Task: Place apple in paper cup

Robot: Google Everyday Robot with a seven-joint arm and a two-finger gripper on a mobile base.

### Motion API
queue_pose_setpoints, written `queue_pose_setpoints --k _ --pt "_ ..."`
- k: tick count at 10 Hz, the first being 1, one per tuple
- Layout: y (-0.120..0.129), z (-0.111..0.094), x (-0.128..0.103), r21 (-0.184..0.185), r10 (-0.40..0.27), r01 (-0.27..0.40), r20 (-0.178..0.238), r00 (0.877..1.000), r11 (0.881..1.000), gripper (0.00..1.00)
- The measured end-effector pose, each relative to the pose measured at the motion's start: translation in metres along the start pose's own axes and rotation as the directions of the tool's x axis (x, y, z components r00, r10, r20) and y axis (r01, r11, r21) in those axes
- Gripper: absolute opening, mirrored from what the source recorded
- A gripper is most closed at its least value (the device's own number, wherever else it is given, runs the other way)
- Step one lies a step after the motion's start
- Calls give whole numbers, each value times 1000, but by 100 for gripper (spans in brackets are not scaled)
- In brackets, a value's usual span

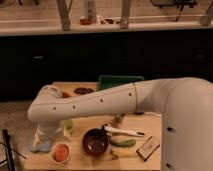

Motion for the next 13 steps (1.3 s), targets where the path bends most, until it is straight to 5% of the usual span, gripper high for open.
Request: queue_pose_setpoints --k 13 --pt "4 -3 4 7 -36 36 -7 999 999 80"
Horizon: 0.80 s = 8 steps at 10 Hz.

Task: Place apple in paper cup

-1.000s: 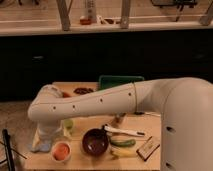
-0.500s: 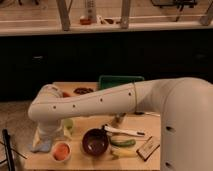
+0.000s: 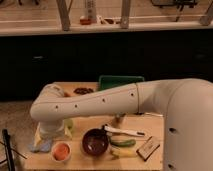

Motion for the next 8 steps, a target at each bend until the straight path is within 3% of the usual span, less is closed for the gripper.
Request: queue_pose_setpoints --k 8 --pt "0 -3 3 3 -17 17 4 1000 1000 80"
